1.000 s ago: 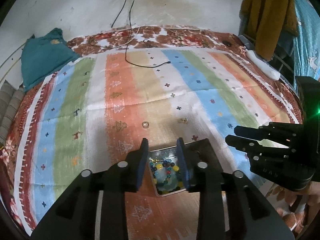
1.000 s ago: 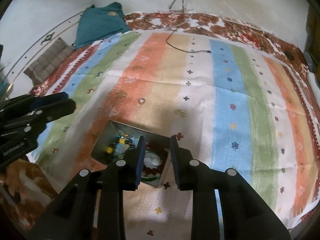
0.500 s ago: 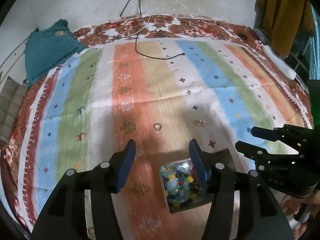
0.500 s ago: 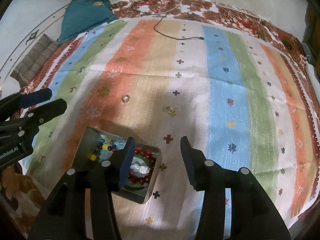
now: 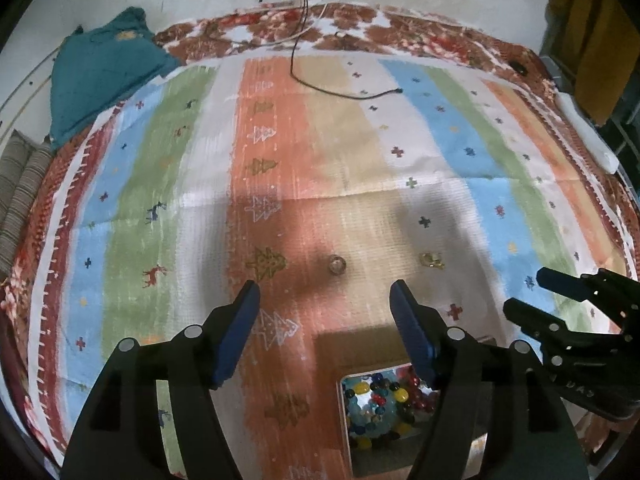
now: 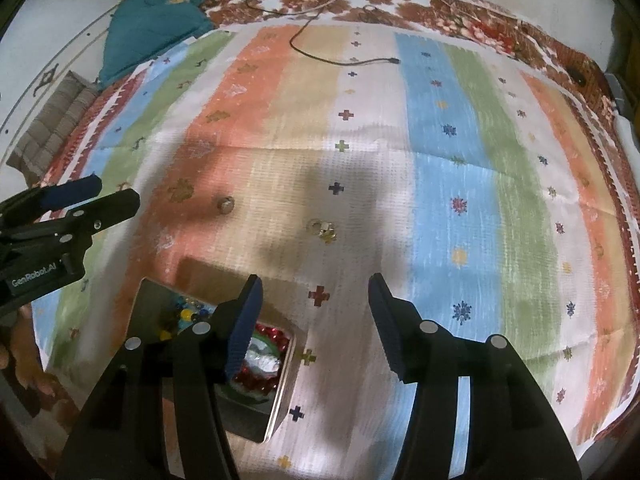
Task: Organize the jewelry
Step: 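Move both open tools toward the small brass and gold rings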
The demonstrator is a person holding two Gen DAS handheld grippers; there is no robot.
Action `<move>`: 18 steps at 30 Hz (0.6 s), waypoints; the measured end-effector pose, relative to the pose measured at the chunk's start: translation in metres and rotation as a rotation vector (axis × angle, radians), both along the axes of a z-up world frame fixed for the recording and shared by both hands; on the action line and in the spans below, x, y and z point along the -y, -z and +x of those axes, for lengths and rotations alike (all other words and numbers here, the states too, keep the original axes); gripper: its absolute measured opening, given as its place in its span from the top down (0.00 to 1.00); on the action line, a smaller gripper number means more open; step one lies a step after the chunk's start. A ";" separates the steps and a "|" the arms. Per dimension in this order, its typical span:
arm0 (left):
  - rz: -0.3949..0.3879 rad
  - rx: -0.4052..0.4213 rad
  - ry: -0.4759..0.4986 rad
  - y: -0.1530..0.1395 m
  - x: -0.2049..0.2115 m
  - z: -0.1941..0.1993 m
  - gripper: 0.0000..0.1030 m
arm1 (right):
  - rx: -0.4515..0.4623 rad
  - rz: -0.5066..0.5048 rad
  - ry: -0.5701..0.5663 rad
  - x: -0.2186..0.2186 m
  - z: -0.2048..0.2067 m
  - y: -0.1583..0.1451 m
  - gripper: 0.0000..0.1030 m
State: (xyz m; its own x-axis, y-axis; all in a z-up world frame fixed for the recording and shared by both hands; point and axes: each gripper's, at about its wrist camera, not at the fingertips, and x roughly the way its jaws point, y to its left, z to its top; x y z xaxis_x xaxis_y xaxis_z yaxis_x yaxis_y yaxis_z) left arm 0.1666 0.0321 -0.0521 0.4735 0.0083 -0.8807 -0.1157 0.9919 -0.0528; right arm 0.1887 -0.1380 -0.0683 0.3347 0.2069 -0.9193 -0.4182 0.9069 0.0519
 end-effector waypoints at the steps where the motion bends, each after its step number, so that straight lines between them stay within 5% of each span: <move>1: 0.006 -0.005 0.001 0.002 0.000 0.002 0.35 | -0.005 -0.003 0.002 0.000 0.003 0.002 0.47; 18: 0.023 -0.091 0.033 0.034 -0.001 0.042 0.35 | -0.072 -0.056 0.002 -0.012 0.038 0.033 0.47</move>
State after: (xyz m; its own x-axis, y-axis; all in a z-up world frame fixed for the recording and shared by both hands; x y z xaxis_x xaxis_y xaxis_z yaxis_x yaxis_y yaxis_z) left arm 0.2088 0.0333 -0.0862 0.3919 0.0143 -0.9199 -0.0861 0.9961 -0.0212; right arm 0.2267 -0.1263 -0.1012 0.2680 0.1538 -0.9511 -0.4134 0.9100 0.0307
